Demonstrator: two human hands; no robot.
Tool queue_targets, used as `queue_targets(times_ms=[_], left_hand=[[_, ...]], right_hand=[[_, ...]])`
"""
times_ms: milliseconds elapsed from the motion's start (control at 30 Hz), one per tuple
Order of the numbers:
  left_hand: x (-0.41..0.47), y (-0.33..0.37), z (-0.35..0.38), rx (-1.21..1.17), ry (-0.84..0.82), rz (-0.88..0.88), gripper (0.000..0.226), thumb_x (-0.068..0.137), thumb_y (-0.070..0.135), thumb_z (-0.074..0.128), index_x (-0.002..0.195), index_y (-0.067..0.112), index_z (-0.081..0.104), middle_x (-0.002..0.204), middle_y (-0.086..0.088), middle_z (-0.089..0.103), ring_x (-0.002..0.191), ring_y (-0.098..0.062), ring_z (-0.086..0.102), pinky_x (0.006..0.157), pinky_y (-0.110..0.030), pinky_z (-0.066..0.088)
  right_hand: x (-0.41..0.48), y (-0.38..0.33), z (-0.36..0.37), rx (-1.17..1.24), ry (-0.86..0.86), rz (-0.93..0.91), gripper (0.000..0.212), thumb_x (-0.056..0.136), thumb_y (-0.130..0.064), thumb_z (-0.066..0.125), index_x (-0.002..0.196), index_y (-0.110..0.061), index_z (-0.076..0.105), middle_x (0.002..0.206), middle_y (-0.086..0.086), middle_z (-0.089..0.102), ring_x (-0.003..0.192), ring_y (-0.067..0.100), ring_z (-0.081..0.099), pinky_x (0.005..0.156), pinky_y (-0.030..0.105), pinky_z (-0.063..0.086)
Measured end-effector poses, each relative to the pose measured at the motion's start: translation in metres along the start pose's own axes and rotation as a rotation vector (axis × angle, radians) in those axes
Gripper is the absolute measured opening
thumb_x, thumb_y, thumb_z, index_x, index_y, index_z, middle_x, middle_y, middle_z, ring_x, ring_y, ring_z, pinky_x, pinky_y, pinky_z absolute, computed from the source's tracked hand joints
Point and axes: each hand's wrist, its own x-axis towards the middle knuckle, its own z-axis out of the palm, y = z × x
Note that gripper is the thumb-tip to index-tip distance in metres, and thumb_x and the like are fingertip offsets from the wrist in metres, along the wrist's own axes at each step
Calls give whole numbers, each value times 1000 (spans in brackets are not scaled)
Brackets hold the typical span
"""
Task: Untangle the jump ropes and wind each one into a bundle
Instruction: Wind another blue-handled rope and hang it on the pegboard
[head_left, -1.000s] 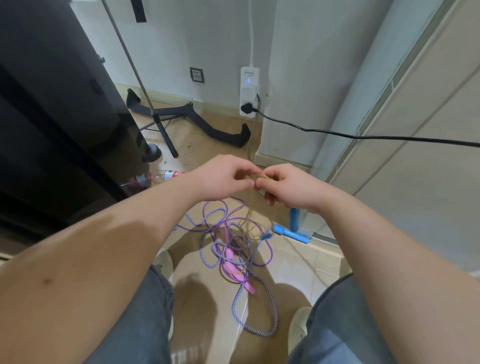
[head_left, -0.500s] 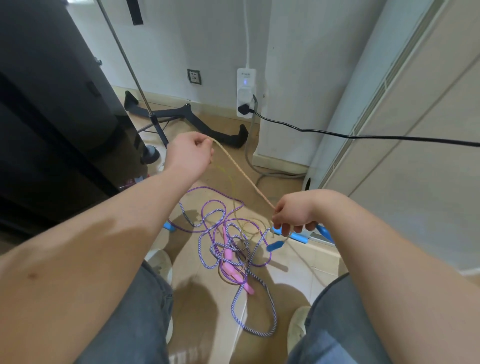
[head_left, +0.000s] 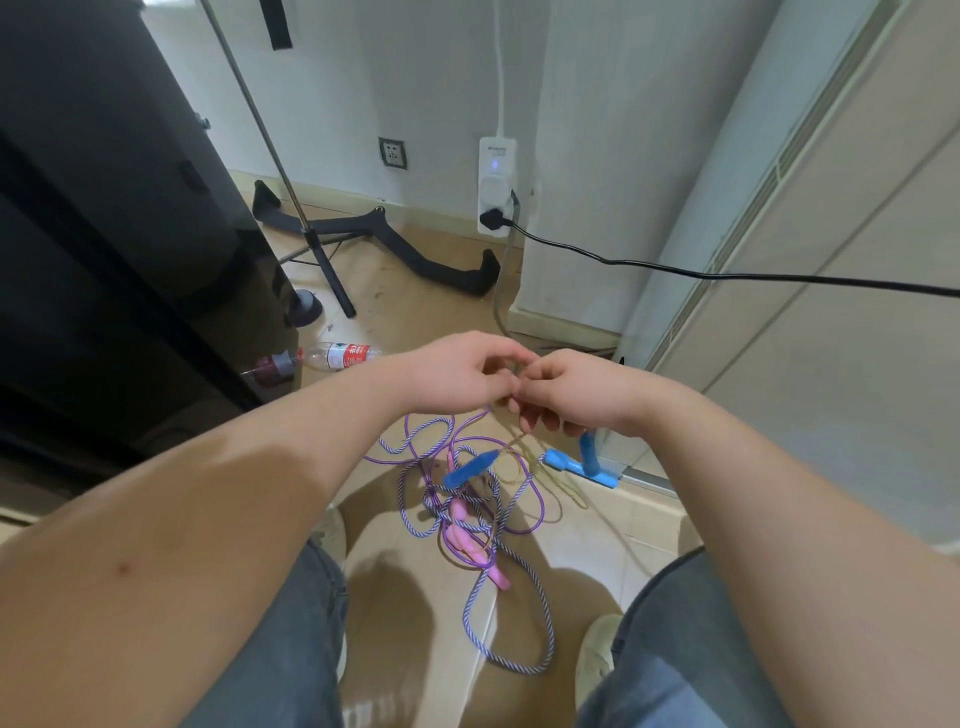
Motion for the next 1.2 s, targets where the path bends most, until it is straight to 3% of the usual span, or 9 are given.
queue_targets(times_ms=[100, 233, 367, 433, 567, 733, 967, 1133, 1200], left_hand=[[-2, 2, -5, 229, 77, -40, 22, 98, 36, 52, 100, 31, 73, 72, 6, 66, 72, -16, 63, 64, -26, 47], [0, 6, -9, 64, 239, -109, 29, 101, 28, 45, 89, 30, 72, 47, 12, 54, 48, -3, 61, 53, -21, 45], [2, 5, -19, -20, 503, -163, 30, 102, 22, 43, 93, 22, 71, 42, 15, 50, 37, 1, 44, 38, -12, 29], [1, 3, -21, 2, 545, -198, 30, 102, 26, 42, 93, 25, 71, 51, 10, 48, 42, -2, 43, 40, -14, 28], [3, -5, -25, -91, 622, -254, 28, 100, 28, 41, 87, 30, 66, 74, 7, 62, 64, -13, 60, 49, -22, 39], [8, -10, -26, -367, 651, -330, 29, 98, 20, 39, 87, 22, 65, 78, 4, 67, 56, -12, 59, 47, -19, 41], [6, -20, -33, -356, 688, -403, 29, 91, 21, 36, 88, 17, 64, 74, 3, 67, 59, -15, 62, 59, -30, 47], [8, -27, -34, -367, 676, -454, 30, 90, 24, 34, 89, 16, 63, 77, -1, 70, 68, -20, 68, 73, -34, 50], [7, -30, -33, -228, 589, -498, 32, 90, 29, 36, 97, 18, 65, 92, -4, 72, 86, -25, 70, 82, -35, 53]], right_hand=[[2, 4, -3, -36, 73, 10, 22, 97, -28, 60, 79, -17, 64, 74, -4, 73, 51, 7, 48, 55, 26, 44], [0, 7, -7, -229, 89, 1, 19, 96, -27, 61, 81, -18, 69, 80, -8, 76, 46, -5, 48, 55, 17, 37], [-2, 12, -6, -176, 24, 54, 19, 99, -31, 57, 91, -16, 66, 82, -3, 78, 77, 9, 72, 83, 31, 55], [-2, 11, -5, -88, 7, 41, 22, 100, -33, 55, 94, -13, 63, 83, 1, 78, 81, 20, 75, 84, 36, 58], [-5, 10, -8, 41, -8, 50, 20, 99, -30, 60, 88, -13, 58, 72, 5, 69, 64, 21, 68, 66, 40, 60], [-5, 12, -11, 60, 7, 61, 20, 99, -29, 60, 94, -10, 61, 76, 6, 66, 59, 18, 59, 58, 32, 53], [-4, 18, -11, 49, -40, 203, 18, 100, -32, 56, 108, -17, 60, 81, 3, 68, 65, 17, 60, 63, 33, 58], [-3, 15, -10, -8, -36, 135, 14, 99, -28, 57, 97, -14, 59, 74, 1, 60, 59, 14, 51, 56, 27, 48], [-2, 14, -9, -66, 1, 96, 17, 99, -30, 57, 91, -15, 56, 71, 1, 55, 57, 14, 49, 56, 28, 46]])
